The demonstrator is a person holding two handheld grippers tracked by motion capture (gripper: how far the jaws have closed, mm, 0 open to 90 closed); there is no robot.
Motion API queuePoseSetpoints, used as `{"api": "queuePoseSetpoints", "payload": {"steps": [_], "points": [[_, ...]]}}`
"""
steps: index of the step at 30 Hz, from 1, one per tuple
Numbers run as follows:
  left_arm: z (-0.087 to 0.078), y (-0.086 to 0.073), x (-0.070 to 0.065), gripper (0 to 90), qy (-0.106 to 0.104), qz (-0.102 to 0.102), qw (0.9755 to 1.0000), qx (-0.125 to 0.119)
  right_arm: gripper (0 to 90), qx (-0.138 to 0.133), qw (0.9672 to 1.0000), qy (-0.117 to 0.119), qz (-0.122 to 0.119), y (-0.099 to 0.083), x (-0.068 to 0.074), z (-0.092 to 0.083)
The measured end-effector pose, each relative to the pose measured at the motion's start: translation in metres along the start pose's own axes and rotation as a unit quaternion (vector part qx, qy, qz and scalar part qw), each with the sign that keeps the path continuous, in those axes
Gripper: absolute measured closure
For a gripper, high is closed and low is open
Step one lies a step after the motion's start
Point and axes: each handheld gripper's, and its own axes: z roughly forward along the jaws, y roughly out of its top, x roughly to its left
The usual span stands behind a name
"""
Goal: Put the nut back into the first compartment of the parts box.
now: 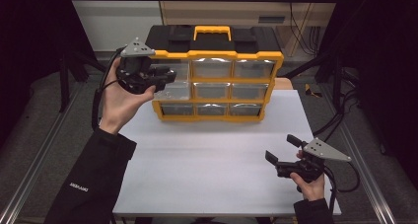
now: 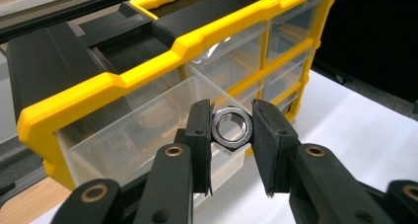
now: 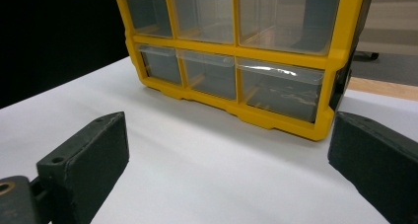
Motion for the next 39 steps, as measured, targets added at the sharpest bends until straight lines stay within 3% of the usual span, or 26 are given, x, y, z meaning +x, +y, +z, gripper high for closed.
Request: {"api": "queuePoseSetpoints", "payload": {"steps": [1, 4, 5, 9, 10, 12, 17, 19, 39], "points": [[0.003, 0.000, 0.001, 69.2, 0.001, -0.007, 1.0000, -0.003, 2.6, -0.001, 1.0000, 0.001, 0.001, 0.000, 0.000, 0.000], [0.007, 0.000, 0.005, 69.2, 0.004, -0.001, 1.0000, 0.004, 2.6, -0.002, 1.0000, 0.002, 0.001, 0.000, 0.000, -0.001], [0.009, 0.000, 0.004, 69.2, 0.005, -0.011, 0.9999, -0.004, 2.6, -0.001, 1.0000, 0.001, -0.001, 0.000, 0.000, -0.001], [0.014, 0.001, 0.005, 69.2, 0.012, -0.006, 0.9999, -0.005, 2.6, 0.000, 1.0000, 0.000, -0.001, 0.000, 0.000, 0.000], [0.014, 0.002, 0.006, 69.2, 0.013, 0.003, 0.9999, 0.002, 2.6, -0.001, 1.0000, 0.000, -0.001, 0.000, 0.000, 0.000], [0.018, 0.002, 0.006, 69.3, 0.013, -0.007, 0.9999, -0.005, 2.6, -0.001, 1.0000, 0.000, 0.000, 0.000, 0.000, 0.000], [0.026, 0.002, 0.008, 69.2, 0.021, -0.001, 0.9998, 0.002, 2.5, -0.001, 1.0000, 0.001, -0.001, 0.000, 0.000, 0.000], [0.031, 0.001, 0.009, 69.2, 0.022, -0.010, 0.9997, -0.002, 2.6, 0.000, 1.0000, 0.001, -0.002, 0.000, 0.000, 0.000], [0.055, -0.008, 0.012, 69.2, 0.028, -0.012, 0.9993, 0.019, 2.6, 0.000, 1.0000, 0.002, 0.001, 0.000, 0.000, -0.001]]}}
